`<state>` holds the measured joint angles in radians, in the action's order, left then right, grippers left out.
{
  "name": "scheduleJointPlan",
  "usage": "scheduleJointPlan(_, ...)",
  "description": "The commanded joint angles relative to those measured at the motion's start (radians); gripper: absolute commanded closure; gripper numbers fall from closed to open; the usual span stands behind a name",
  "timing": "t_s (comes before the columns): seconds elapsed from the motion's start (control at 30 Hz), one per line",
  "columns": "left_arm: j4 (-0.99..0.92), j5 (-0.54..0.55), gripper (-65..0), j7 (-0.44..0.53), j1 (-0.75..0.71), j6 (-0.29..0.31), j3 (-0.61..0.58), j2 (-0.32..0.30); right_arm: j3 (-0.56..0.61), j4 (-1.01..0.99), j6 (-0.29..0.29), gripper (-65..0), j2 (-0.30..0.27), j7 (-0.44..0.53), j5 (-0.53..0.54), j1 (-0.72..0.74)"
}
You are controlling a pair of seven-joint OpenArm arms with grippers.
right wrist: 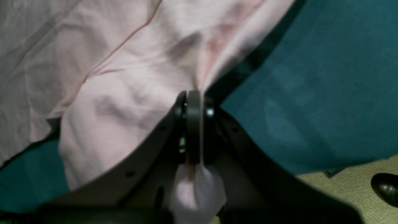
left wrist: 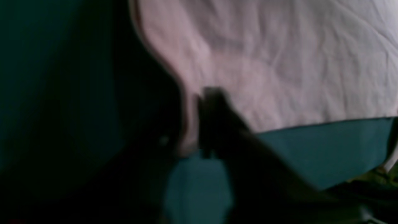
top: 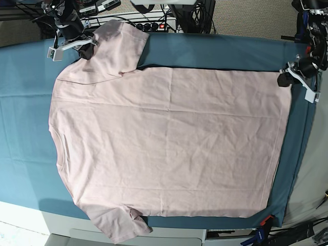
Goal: Fold the T-shirt properly
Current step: 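Pinch the shoulder corners of the pink shirt with both grippers, then lift the shirt by both shoulders and drag it toward the robot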
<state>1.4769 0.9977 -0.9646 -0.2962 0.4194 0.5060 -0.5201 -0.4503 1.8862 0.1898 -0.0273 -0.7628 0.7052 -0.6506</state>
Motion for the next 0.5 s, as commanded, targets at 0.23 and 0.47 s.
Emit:
scheduleJointPlan(0.23, 0.041, -0.009, 0.0, -0.042, -0.028, 0.010, 0.003, -0.015, -0.004, -0.001, 0.057, 0.0, -0.009, -0.080, -0.048, -0.033)
scheduleJointPlan(0.47, 0.141, -0.008, 0.0, -0.042, -0.141, 0.012, 0.076, -0.018, -0.051, -0.001, 0.069, 0.0, -0.088, -0.102, -0.041, -0.094)
